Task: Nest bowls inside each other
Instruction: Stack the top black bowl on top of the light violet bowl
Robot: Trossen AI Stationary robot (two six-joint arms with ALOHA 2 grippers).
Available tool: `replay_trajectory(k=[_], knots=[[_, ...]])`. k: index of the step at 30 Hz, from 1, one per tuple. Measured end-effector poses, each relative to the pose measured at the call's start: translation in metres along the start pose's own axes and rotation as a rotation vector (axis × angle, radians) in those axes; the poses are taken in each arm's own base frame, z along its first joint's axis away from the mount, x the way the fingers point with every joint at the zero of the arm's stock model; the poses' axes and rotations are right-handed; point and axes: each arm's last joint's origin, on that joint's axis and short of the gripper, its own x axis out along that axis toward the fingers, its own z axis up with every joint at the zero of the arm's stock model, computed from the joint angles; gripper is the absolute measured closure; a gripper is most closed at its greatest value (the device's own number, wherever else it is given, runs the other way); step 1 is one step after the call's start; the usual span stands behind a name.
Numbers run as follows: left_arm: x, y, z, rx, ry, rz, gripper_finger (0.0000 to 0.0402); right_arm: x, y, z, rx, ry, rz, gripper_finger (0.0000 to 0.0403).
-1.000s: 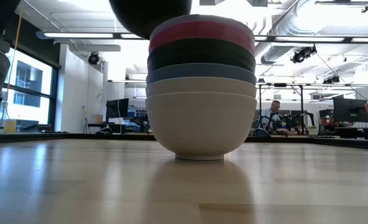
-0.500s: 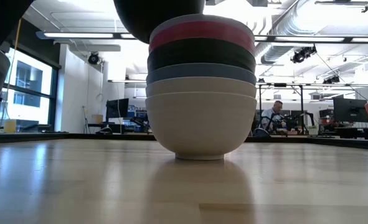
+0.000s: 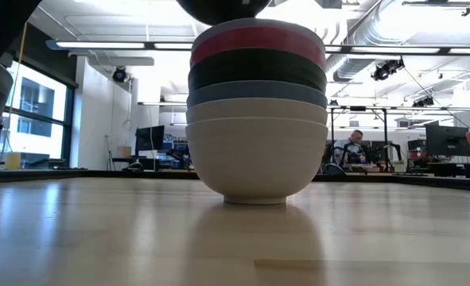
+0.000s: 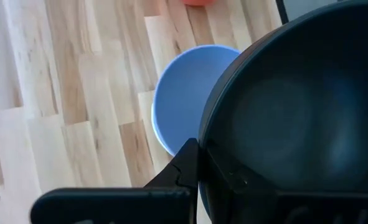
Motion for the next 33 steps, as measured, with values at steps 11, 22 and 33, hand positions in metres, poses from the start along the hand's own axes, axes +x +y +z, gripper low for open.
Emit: replay_trajectory(k=[11,22,33], knots=[[0.028,0.003,0.01,0.026,0.015,-0.014,0.0401,0.0,-0.003,0.005,-0.037,-0.039,-0.028,0.0313],[0.054,0.02,0.014,0.011,0.065,-0.033,0.0401,-0.014,-0.012,-0.001,0.001,-0.029,-0.104,0.0313],[0.054,0.025,0.018,0.028,0.017,-0.042,0.0401,-0.018,-0.015,-0.004,0.007,-0.019,-0.119,0.0313]])
